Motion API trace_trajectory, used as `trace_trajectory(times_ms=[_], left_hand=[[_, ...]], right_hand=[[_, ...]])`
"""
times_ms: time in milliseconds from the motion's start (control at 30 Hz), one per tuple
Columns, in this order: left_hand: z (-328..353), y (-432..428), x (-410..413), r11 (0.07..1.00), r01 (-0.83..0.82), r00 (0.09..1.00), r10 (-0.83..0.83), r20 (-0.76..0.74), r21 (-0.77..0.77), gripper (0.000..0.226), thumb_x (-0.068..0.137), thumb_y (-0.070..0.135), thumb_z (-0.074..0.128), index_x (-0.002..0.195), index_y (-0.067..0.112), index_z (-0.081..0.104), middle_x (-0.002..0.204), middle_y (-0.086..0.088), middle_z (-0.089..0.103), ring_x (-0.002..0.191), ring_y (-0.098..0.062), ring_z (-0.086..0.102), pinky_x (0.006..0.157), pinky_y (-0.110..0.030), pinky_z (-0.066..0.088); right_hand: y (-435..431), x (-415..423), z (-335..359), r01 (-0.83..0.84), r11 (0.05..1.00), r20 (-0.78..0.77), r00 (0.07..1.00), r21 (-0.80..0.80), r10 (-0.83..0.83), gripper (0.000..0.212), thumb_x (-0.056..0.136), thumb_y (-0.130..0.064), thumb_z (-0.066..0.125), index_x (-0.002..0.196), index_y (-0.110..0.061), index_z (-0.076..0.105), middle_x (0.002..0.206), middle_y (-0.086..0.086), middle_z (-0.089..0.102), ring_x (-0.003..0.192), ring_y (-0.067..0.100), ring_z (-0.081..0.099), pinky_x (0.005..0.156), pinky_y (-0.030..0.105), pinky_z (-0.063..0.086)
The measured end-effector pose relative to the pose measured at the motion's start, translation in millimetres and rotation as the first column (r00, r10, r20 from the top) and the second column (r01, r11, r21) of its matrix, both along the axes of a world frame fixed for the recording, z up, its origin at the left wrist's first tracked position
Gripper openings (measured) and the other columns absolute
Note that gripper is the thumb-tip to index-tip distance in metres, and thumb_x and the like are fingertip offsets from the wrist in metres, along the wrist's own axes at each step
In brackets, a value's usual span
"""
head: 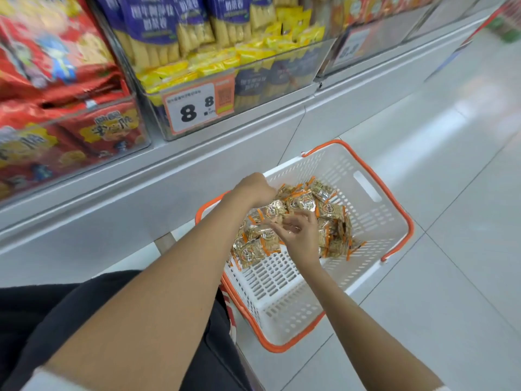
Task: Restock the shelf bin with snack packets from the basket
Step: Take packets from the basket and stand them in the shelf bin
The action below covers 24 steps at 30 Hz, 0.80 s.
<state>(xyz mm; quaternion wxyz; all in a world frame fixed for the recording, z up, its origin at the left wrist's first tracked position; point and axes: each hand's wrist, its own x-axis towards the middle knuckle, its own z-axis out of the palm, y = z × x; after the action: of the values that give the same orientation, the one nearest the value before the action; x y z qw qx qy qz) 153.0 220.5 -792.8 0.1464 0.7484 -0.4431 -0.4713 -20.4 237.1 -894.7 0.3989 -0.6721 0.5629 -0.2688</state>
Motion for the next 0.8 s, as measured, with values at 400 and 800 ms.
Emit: trace_trajectory(times_ms=[400,800], left_hand=[[54,27,0,0.932,-0.362,0.78,0.301,-0.549,-0.004,0.05,0.071,0.007,0.084,0.112,0.012,0.056,0.102,-0.005,0.07,0.081,-0.014,0.071,0.082,-0.032,0.058],[144,50,11,0.809,-0.522,0.712,0.239,-0.66,-0.27,0.05,0.072,-0.001,0.08,0.117,0.004,0.059,0.105,-0.015,0.069,0.084,-0.02,0.066,0.073,-0.028,0.059]], right_hand=[[-29,14,146,0.012,0.919,0.597,0.757,0.394,-0.266,0.043,0.087,-0.029,0.073,0.12,-0.01,0.053,0.113,0.012,0.067,0.099,0.024,0.07,0.09,0.034,0.055],[-36,36,249,-0.034,0.955,0.697,0.691,0.296,-0.192,0.014,0.096,-0.012,0.059,0.085,-0.006,0.065,0.07,0.003,0.072,0.065,0.013,0.07,0.058,0.021,0.054]])
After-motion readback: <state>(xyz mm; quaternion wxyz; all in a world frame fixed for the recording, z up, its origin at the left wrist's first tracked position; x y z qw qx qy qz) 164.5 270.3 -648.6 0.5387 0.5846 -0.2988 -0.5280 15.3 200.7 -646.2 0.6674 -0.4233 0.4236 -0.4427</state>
